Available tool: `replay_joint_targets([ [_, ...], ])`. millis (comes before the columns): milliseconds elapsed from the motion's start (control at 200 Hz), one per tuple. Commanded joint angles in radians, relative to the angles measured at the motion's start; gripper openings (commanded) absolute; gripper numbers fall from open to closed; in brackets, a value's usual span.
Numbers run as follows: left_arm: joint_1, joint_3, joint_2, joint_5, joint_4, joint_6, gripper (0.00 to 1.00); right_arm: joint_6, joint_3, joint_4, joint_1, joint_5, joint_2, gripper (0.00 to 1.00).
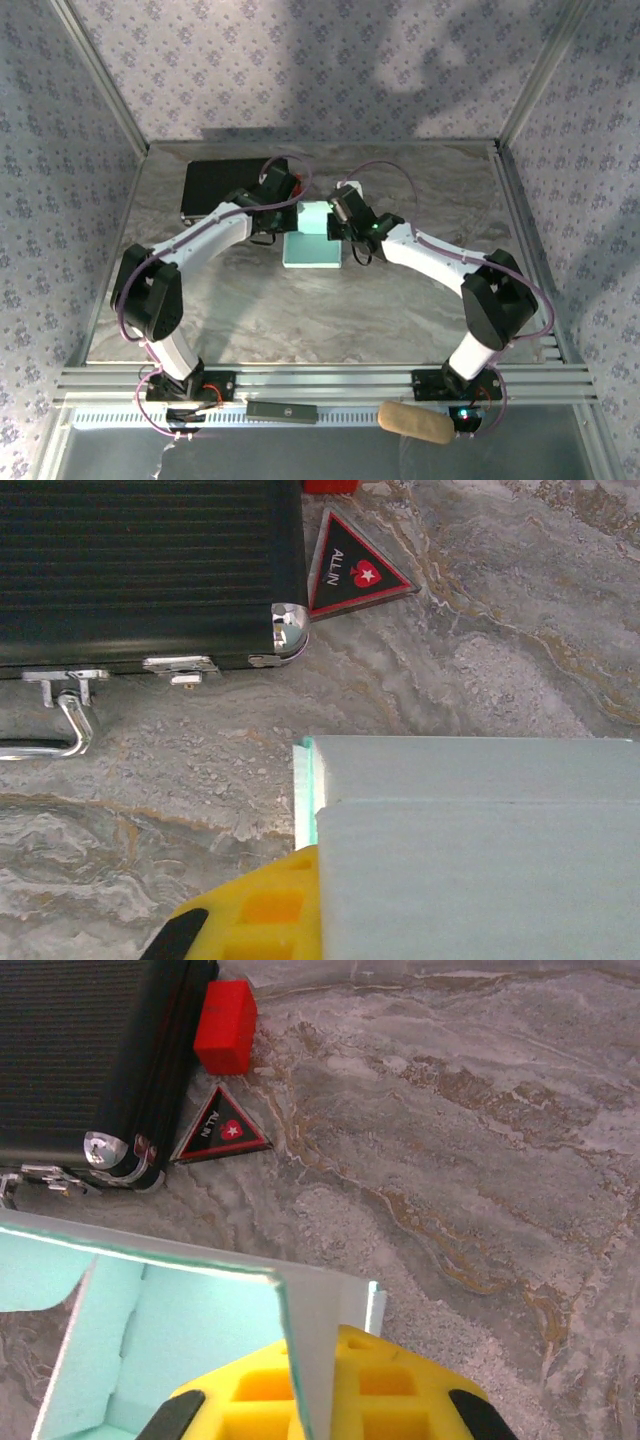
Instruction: Fold the paper box
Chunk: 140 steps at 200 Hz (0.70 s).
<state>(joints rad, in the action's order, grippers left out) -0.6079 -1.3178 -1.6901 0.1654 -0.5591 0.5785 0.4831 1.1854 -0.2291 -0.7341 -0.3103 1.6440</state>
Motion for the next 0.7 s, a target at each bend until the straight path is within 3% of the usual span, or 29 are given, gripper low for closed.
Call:
replay_joint_targets([
  [0,-0.016,0.046,0.041,-0.077,0.125,0.019,0.02,0.014,-0.053,0.125,-0.043,0.008,-0.006,0.00],
  [370,-0.073,0.295,0.191,-0.034,0.389,-0.008,0.02,-0.028,-0.261,0.383,-0.132,-0.097,-0.059,0.00],
  [695,-0.084,0.412,0.247,-0.039,0.472,0.013,0.02,-0.002,-0.307,0.414,-0.196,-0.182,-0.059,0.00],
])
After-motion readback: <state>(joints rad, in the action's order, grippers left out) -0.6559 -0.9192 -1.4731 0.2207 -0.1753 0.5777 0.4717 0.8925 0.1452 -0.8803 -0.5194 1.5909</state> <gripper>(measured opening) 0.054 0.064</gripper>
